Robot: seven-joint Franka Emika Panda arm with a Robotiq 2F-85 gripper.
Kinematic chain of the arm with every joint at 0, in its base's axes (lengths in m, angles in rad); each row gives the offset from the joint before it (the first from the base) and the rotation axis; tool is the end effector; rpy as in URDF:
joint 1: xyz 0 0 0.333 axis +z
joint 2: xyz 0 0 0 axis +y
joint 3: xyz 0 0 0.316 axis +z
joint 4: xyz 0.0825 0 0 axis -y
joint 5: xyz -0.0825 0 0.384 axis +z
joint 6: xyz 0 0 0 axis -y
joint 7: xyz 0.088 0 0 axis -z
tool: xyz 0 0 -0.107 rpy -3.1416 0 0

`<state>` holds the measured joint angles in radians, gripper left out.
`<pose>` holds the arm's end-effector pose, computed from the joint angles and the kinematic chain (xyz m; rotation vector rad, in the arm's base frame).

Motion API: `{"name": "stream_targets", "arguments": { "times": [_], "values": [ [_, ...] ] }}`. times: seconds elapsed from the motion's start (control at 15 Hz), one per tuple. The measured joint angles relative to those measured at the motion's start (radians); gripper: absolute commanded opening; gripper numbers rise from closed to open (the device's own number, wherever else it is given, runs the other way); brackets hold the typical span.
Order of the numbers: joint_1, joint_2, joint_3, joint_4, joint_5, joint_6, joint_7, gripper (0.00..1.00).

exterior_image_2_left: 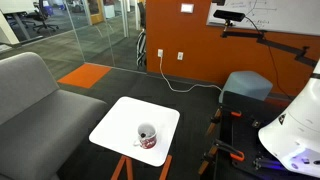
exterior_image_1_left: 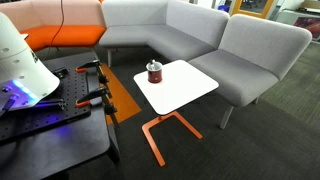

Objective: Move the cup to the right on the table

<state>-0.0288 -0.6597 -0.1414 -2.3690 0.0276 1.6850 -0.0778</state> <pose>0.3439 -0.0651 0.5506 -3.0235 0.0987 0.0253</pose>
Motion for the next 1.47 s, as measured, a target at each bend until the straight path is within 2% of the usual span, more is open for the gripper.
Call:
{"name": "stream_targets", "arguments": {
  "times": [0.53, 0.67, 0.8, 1.0, 1.2, 1.47],
  "values": [
    [0.0, 0.003, 0.003, -0.003, 0.0, 0.006, 0.0, 1.0],
    [0.008, 0.025, 0.021, -0.038, 0.004, 0.065, 0.0, 1.0],
    [0.03, 0.087, 0.045, -0.093, 0.032, 0.184, 0.0, 1.0],
    [0.074, 0.263, 0.06, -0.145, 0.089, 0.371, -0.03, 1.0],
    [0.087, 0.518, 0.073, -0.151, 0.125, 0.552, -0.056, 1.0],
    [0.084, 0.875, 0.111, -0.048, 0.145, 0.68, -0.056, 1.0]
  ]
}}
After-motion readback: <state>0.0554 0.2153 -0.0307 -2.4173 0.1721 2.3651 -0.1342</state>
